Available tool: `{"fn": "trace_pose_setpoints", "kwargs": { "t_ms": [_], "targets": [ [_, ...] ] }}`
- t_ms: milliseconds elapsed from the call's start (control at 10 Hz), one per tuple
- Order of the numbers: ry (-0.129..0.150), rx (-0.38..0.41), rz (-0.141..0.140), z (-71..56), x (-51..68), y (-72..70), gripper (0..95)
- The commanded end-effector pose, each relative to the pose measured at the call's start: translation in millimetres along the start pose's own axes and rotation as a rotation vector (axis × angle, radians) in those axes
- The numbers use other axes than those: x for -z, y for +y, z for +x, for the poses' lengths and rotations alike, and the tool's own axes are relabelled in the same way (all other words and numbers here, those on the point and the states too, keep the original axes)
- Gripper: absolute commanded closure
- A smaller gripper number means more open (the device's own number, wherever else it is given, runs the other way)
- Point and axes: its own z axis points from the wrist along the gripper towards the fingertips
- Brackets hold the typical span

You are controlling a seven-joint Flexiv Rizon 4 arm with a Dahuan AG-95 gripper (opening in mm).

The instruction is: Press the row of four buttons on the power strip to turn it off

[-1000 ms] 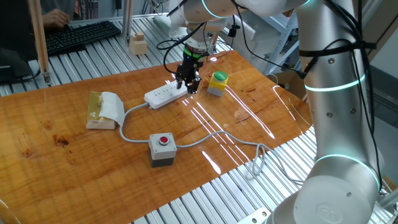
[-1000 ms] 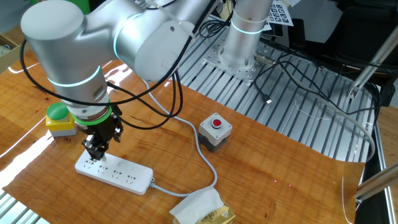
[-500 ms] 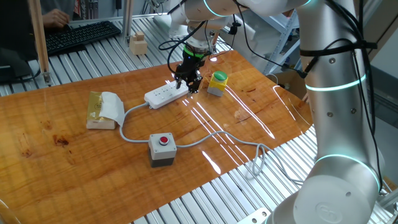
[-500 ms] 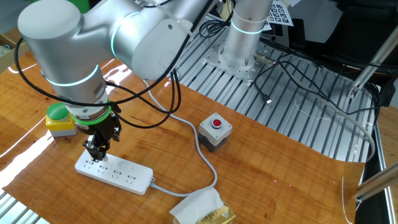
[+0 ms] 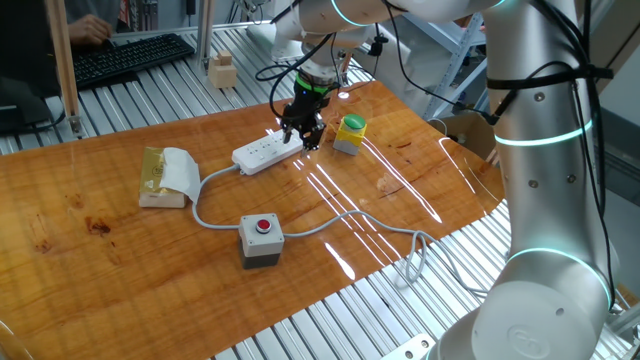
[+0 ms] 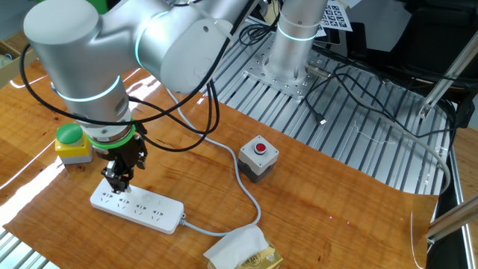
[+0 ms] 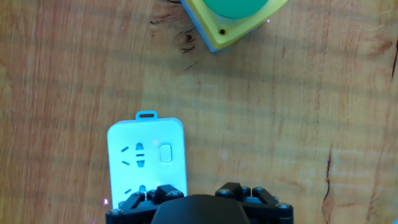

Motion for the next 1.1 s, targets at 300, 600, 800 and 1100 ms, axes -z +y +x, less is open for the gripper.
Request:
{"fn": "trace_pose_setpoints", "kwargs": {
  "t_ms": [300,600,800,1100],
  "targets": [
    [0.001,0.012,0.000,-0.6,-1.5,-1.7,38.0],
    [0.001,0.011,-0.002,-0.6,-2.5,-2.9,38.0],
    [0.004,0.012,-0.007,-0.4,-2.7,-2.9,38.0],
    [0.004,0.022,-0.018,-0.1,-3.1,-2.7,38.0]
  ]
}}
